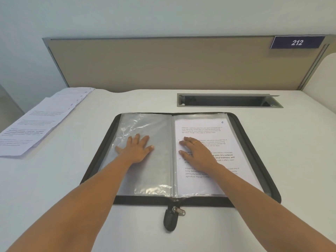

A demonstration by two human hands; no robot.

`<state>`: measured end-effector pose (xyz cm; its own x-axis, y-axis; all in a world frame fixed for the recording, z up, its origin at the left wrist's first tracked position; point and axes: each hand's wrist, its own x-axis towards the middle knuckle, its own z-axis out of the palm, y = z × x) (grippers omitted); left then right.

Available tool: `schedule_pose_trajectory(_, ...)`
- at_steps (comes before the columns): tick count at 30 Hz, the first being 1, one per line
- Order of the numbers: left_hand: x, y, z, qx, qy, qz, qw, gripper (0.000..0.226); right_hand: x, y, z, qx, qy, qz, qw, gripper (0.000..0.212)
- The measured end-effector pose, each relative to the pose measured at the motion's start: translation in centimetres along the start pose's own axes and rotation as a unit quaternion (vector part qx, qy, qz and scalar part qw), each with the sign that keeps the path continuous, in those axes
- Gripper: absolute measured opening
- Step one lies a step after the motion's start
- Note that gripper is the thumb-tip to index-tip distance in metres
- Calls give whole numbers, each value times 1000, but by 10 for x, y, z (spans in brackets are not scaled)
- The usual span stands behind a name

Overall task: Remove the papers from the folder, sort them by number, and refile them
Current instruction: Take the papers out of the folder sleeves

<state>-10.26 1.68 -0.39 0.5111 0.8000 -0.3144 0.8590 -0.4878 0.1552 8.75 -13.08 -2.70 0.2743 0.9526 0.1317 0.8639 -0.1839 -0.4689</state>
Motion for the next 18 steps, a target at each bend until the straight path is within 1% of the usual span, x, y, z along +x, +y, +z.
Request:
schedule_pose_trajectory(4,3,-17,-5,-29,4,-59,998,65,0,0,0,1,4,-2,1000,45)
schedule_pose_trajectory(9,6,-39,-8,-18,20,-105,994,66,-2,0,0,-4,3,-1,1000,45)
schedule_pose_trajectory(13,17,-38,-19,31,34,-92,995,67,-1,1,0,-6,7,0,1000,45)
schedule_pose_trajectory(18,31,-21,-17,25,54,-65,996,67,7,6,-2,-24,18,-8,1000,37)
